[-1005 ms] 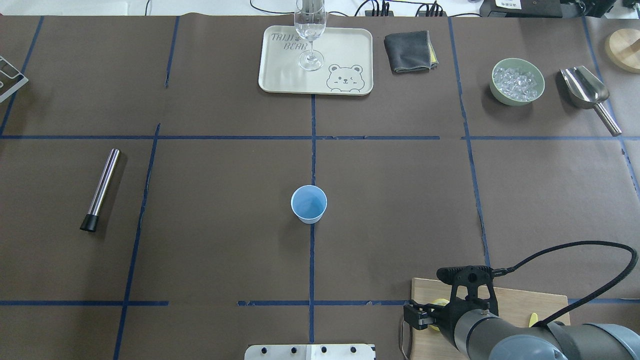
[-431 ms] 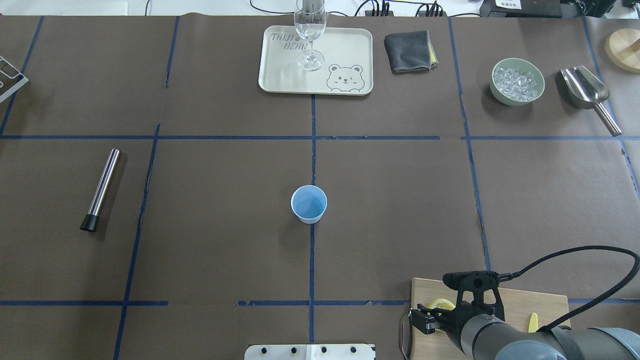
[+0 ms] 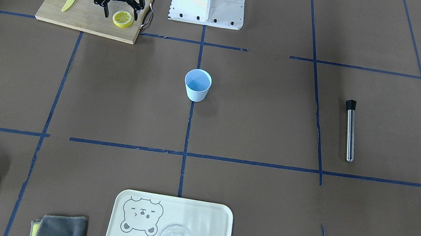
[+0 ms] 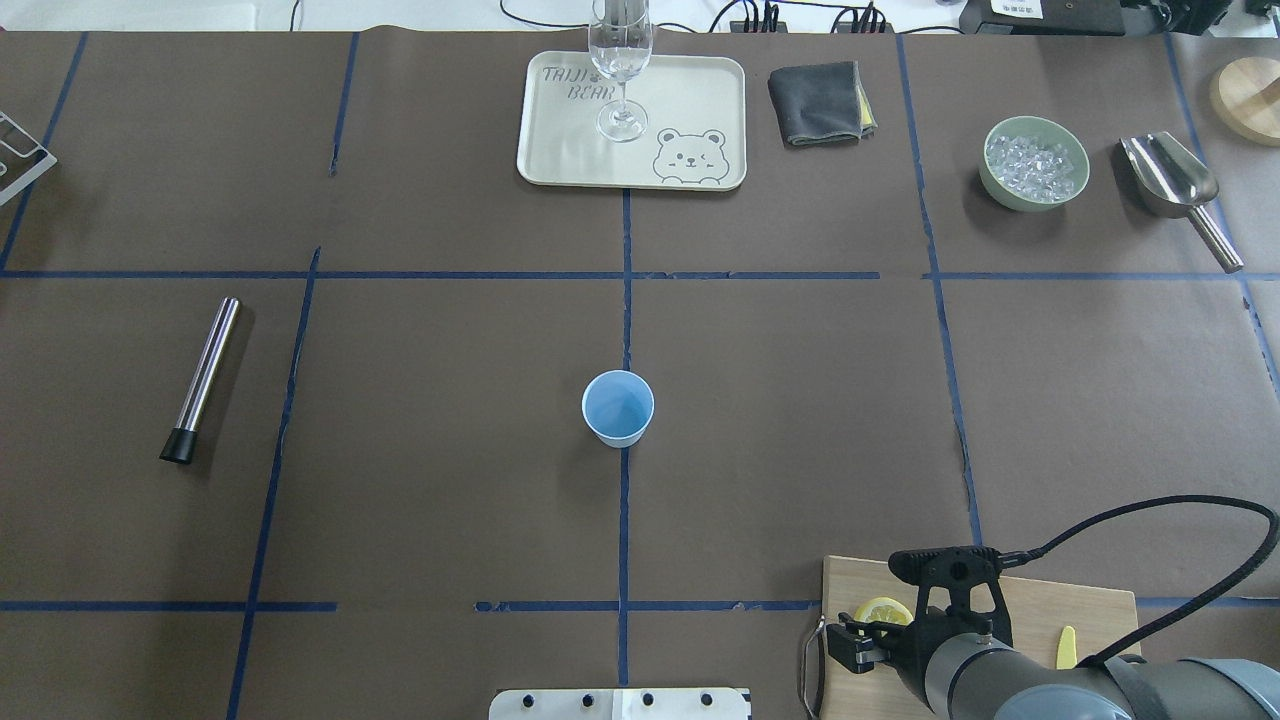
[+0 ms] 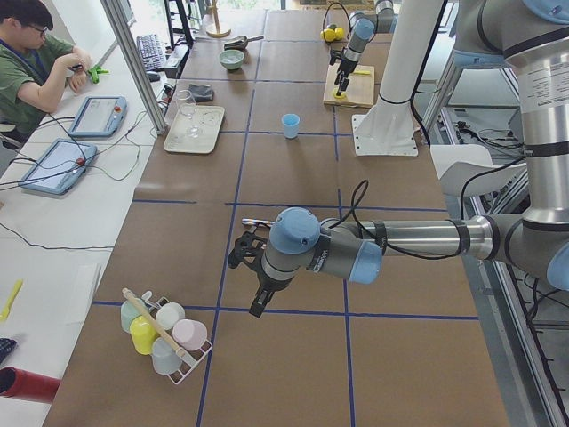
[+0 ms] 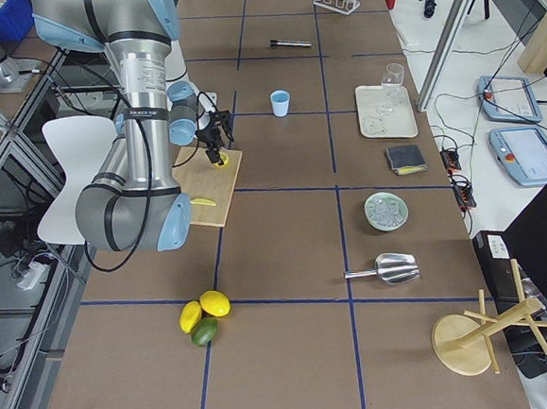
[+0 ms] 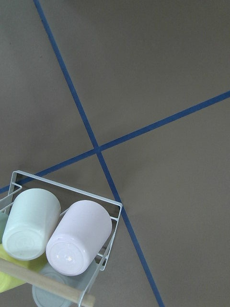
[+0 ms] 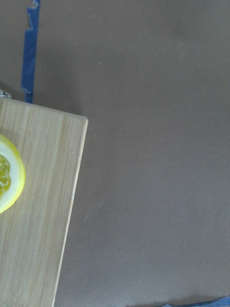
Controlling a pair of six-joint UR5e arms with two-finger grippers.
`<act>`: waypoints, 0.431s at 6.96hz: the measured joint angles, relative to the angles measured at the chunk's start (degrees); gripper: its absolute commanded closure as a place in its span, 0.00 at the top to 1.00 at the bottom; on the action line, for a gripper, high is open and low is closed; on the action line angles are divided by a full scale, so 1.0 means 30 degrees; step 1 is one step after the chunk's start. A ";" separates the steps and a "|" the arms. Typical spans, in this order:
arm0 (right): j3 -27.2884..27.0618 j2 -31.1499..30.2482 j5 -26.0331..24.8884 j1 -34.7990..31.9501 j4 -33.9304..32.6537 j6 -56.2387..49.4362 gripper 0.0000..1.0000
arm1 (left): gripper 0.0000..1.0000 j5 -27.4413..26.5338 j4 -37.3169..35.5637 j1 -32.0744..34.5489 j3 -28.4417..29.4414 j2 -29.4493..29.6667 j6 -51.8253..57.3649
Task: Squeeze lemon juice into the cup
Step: 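Close the right gripper on the yellow lemon slice and lift it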
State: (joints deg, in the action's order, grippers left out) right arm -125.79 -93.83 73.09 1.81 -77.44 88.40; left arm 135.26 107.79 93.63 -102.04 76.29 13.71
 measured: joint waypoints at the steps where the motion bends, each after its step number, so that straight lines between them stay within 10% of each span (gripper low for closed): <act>1: 0.0029 0.0016 0.0008 0.0032 0.0003 0.0004 0.93 | 1.00 0.0001 -0.0006 0.0007 0.0000 -0.0002 0.0001; 3: 0.0155 0.0089 0.0019 0.0061 0.0004 0.0026 0.87 | 1.00 0.0000 -0.0013 0.0007 0.0005 -0.0002 0.0001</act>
State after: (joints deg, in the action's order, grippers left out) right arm -125.33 -93.56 73.15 2.00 -77.43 88.48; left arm 135.26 107.76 93.66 -102.03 76.29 13.71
